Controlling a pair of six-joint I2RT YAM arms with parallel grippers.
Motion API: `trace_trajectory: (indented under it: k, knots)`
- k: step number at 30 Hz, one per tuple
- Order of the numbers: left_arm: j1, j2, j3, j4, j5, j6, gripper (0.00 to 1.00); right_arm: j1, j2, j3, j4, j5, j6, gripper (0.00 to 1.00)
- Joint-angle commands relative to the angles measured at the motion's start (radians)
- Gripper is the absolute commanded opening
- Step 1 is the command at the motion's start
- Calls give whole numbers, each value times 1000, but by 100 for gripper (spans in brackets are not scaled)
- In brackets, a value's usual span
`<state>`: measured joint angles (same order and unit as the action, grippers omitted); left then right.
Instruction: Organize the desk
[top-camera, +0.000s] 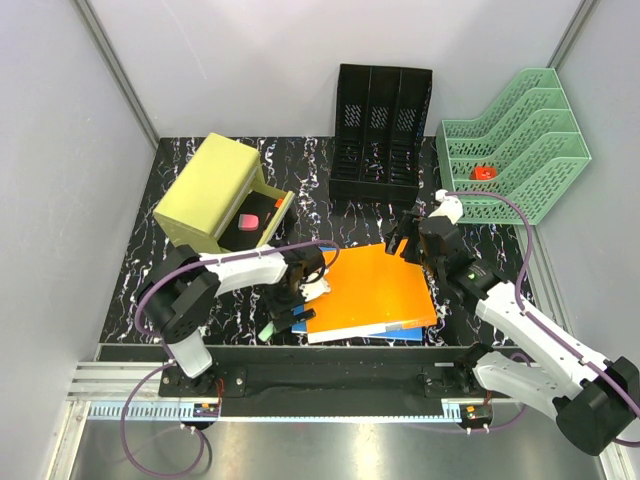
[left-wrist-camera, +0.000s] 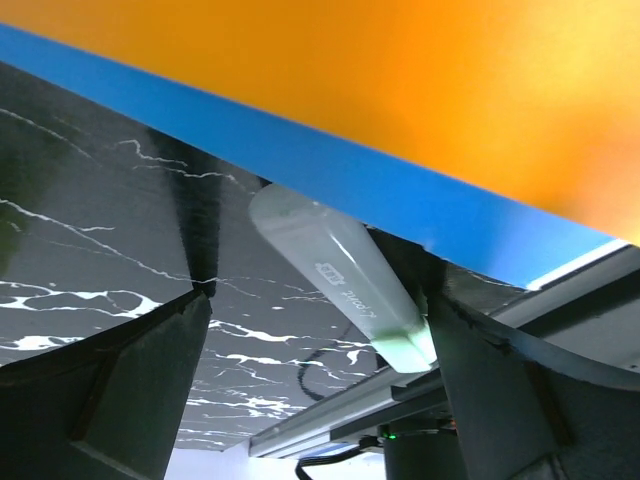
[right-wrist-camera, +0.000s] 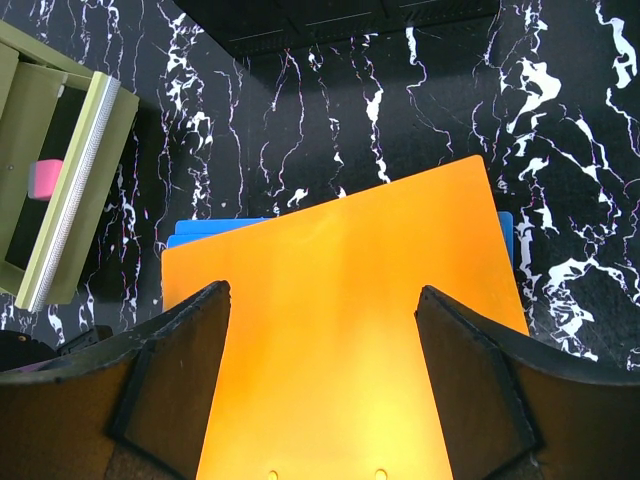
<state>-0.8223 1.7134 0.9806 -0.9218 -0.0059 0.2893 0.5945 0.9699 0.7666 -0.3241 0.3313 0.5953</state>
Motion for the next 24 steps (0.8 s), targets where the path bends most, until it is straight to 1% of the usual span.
trace_trajectory:
  k: [1,2,5,6,8,9,12,13,14,16,18,19,21,22,23,24]
  knots:
    - [8,-4,-46,109,20,50,93,-7,0,34,14,15,6,83]
    - [6,-8,-51,107,27,56,89,-7,0,33,14,20,8,83]
    - [6,0,-57,109,34,54,83,-7,7,34,16,25,14,82]
    - [9,9,-57,109,35,48,76,-7,12,39,16,25,12,82]
    - [8,11,-53,109,40,44,66,-7,15,42,16,20,11,82]
    - [8,8,-48,106,41,37,48,-7,16,42,17,18,14,82]
    - [9,-8,-27,89,44,36,24,-7,16,37,26,17,15,82]
    - [9,-11,-13,83,40,37,7,-9,23,37,30,17,12,82]
    - [9,-18,-4,66,38,37,0,-9,24,37,33,17,14,82]
    - [11,-29,33,45,47,37,0,-9,32,37,34,17,12,82]
    - [14,-50,78,-12,64,33,0,-7,36,36,37,17,14,82]
    - [15,-63,140,-32,73,28,0,-7,36,34,42,14,11,82]
    - [31,-101,208,-83,66,28,0,-7,39,36,46,11,8,82]
    - [38,-110,284,-107,37,36,0,-7,44,34,49,9,6,82]
    - [49,-119,326,-120,20,50,0,-7,46,36,51,9,5,82]
    - [83,-120,366,-129,9,57,0,-7,47,36,53,8,4,82]
